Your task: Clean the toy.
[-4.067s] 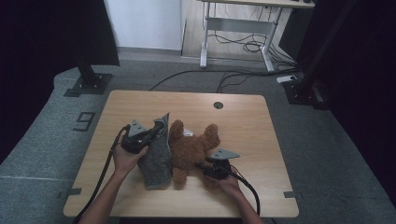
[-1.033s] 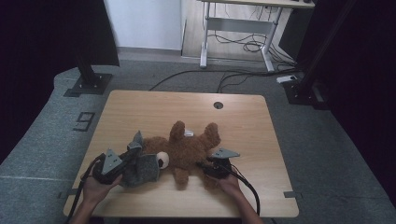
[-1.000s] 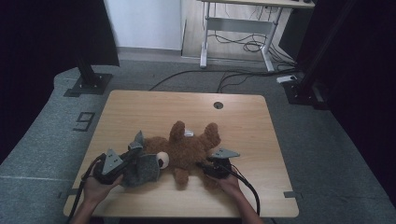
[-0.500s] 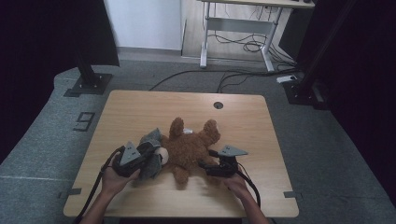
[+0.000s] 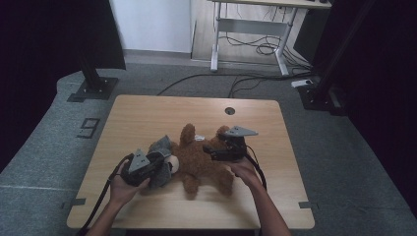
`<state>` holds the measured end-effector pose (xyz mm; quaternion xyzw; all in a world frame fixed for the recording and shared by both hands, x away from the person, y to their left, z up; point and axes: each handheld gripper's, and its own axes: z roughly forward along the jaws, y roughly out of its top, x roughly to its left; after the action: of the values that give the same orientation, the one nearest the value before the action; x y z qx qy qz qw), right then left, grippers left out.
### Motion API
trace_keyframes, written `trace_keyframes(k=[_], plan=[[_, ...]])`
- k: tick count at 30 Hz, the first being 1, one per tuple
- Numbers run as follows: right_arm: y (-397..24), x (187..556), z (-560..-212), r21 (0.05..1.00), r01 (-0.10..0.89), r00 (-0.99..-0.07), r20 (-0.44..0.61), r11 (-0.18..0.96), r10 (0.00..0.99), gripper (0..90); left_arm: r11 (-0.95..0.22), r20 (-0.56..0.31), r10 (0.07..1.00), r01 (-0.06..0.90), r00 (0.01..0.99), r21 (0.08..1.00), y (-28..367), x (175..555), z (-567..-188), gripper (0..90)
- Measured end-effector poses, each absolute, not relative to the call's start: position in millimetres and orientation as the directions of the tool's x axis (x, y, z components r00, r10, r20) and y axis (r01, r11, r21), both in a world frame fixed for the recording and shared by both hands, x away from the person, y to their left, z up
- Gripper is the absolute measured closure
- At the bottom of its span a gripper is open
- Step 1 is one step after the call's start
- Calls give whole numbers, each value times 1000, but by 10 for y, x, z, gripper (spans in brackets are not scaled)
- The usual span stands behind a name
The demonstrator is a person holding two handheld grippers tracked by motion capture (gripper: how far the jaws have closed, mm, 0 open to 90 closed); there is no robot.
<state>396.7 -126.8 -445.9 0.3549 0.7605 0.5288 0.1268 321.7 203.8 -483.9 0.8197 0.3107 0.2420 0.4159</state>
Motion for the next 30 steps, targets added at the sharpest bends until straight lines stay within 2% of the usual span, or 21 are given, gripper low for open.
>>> trace_keyframes(k=[4, 7, 9, 14, 19, 26, 30], plan=[[-1060, 4134, -4550, 848, 448, -729, 164, 283, 665, 127, -458, 133, 712, 312, 690, 832, 2040, 3214, -4848, 785], [-963, 4263, -4746, 787, 505, -728, 169, 354, 664, 69, -456, 128, 711, 315, 692, 833, 2037, 3213, -4856, 786], [-935, 4297, -4839, 763, 536, -728, 199, 362, 656, 24, -457, 128, 710, 314, 693, 832, 2031, 3209, -4862, 785], [-931, 4231, -4915, 750, 540, -732, 196, 382, 652, 44, -454, 115, 702, 317, 703, 833, 2030, 3192, -4870, 785], [-945, 4118, -4966, 757, 520, -736, 163, 395, 657, 161, -459, 121, 697, 310, 707, 832, 2012, 3154, -4882, 785], [-936, 4004, -4972, 804, 454, -742, 103, 384, 662, 423, -448, 116, 702, 310, 703, 839, 2001, 3162, -4890, 781], [-938, 3967, -4964, 825, 426, -748, 90, 371, 658, 492, -447, 131, 710, 298, 692, 844, 1990, 3151, -4895, 775]])
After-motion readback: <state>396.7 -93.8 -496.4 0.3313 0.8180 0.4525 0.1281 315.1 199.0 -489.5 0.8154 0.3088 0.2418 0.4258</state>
